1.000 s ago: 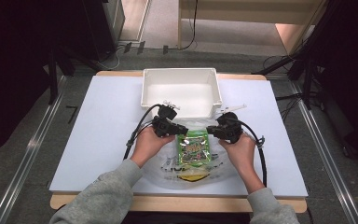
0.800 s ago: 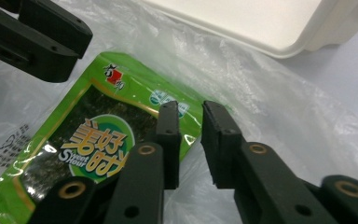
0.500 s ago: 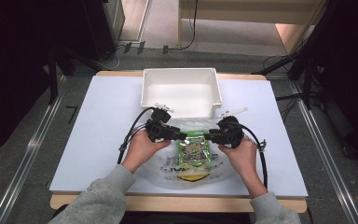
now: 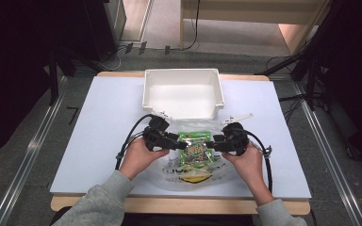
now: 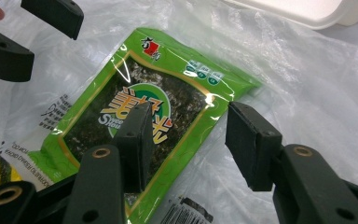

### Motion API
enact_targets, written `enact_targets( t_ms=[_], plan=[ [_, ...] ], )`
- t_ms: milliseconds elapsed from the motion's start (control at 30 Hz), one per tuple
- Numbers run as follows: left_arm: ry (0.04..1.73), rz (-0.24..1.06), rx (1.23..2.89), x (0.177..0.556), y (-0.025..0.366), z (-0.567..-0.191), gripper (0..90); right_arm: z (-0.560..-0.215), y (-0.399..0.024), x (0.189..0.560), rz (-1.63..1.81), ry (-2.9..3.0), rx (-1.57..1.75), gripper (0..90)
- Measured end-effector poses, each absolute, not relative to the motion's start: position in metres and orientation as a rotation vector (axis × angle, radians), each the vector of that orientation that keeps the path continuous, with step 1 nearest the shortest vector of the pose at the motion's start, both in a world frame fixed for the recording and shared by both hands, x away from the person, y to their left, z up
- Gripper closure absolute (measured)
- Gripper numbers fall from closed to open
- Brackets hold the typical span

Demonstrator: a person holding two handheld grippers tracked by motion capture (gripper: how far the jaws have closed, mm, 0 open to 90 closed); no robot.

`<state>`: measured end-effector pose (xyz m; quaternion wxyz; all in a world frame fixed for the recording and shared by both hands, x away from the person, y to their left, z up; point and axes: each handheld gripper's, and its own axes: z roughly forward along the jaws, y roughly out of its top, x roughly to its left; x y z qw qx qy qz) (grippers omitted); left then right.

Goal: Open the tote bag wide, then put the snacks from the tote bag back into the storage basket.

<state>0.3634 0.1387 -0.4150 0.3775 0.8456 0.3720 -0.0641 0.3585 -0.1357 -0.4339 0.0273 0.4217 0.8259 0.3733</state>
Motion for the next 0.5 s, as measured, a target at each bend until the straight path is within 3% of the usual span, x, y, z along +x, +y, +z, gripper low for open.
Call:
enact_targets(
  t_ms=[500],
  plan=[
    [0.960, -0.157, 2.133, 0.3546, 0.1479, -0.4183, 39.2, -0.4349, -0.1400, 0.3617, 1.177, 2.542, 1.329, 51.3]
  ],
)
